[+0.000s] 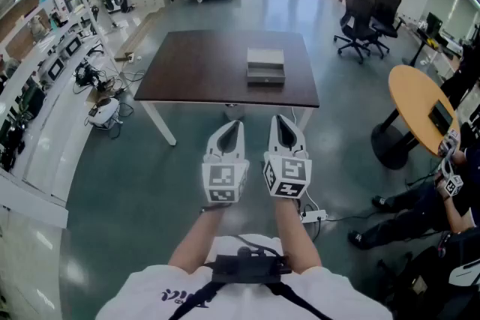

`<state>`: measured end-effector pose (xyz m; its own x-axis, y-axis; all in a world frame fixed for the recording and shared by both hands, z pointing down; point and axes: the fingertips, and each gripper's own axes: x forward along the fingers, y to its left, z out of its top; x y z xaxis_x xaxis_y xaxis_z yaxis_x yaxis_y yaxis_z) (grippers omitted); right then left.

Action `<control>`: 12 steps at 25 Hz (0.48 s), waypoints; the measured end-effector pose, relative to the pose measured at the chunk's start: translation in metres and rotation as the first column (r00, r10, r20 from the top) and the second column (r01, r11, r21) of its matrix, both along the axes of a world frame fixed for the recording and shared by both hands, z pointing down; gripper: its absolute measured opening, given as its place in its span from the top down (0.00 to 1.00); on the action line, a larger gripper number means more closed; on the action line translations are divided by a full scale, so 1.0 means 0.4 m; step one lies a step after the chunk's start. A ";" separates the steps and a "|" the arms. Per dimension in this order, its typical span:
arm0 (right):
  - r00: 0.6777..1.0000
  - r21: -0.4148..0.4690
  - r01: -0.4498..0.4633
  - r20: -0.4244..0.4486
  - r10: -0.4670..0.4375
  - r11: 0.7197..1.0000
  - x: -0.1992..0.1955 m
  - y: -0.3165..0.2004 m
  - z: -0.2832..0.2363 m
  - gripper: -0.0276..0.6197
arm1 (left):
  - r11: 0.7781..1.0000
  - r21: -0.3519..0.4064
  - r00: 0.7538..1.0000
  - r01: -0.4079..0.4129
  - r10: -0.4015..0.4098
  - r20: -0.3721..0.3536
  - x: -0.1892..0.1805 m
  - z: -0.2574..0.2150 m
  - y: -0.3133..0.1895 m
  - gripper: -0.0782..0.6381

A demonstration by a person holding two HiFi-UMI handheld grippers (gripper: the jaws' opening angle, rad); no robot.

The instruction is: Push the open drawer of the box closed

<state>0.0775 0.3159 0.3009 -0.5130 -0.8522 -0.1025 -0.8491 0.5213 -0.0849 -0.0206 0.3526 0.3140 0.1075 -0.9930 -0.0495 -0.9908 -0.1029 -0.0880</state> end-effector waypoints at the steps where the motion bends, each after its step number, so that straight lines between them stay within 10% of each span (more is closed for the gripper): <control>1: 1.000 -0.017 -0.006 0.006 0.006 1.000 0.002 -0.001 0.008 0.95 | 1.000 -0.005 1.000 0.000 0.000 -0.003 -0.002 0.007 0.005 0.88; 12: 0.999 -0.106 0.025 -0.028 -0.028 0.994 -0.144 0.078 0.123 0.95 | 0.994 -0.088 0.994 0.057 -0.065 -0.087 -0.160 0.128 0.075 0.88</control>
